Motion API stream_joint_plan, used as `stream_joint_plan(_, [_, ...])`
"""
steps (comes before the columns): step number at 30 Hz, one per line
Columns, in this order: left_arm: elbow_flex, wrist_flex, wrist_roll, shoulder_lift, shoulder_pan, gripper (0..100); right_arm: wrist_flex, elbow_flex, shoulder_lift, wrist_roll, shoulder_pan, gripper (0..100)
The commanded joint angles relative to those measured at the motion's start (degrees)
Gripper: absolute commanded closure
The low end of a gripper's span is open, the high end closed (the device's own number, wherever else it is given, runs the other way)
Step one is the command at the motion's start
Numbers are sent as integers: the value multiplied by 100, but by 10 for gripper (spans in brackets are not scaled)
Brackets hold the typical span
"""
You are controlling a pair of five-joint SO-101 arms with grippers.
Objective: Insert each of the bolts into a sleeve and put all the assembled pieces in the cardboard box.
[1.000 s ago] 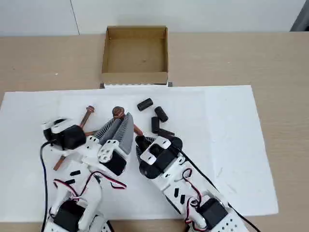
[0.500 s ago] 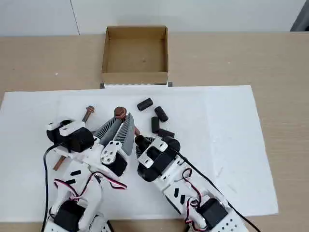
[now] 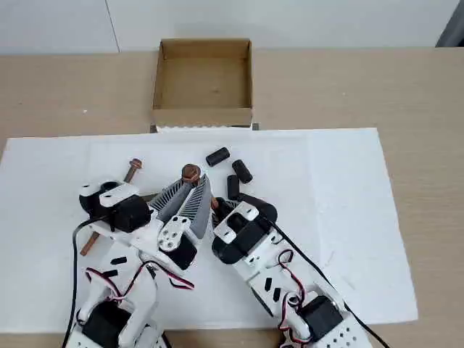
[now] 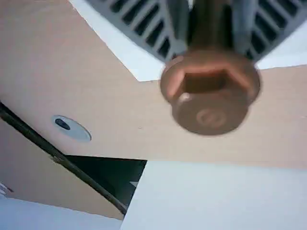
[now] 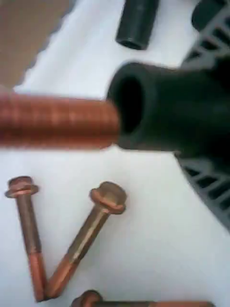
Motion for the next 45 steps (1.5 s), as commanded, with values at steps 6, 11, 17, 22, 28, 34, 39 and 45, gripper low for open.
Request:
stream_joint_plan(6, [189,-193,-53,-70,0,995,-154,-79,-84,53,40,997])
stream_joint_plan(11, [207,-211,-44,-70,0,995,-145,-167,-84,62,-198,997])
stream_joint_plan(17, [207,-308,-53,-70,-9,995,-145,-141,-84,62,-180,997])
stream_joint_plan(22, [409,-281,-53,-70,18,995,-154,-185,-84,62,-180,997])
stream_joint_plan(28, [426,360,-53,-70,229,995,-198,-325,-84,70,-180,997])
stream_joint_plan(34, [426,932,-53,-79,510,995,-532,-316,-75,325,-180,997])
stream_joint_plan(39, [444,941,-53,-79,492,995,-637,-299,-75,413,-171,997])
stream_joint_plan(45, [444,941,-79,-70,466,969,-593,-281,-75,396,-171,997])
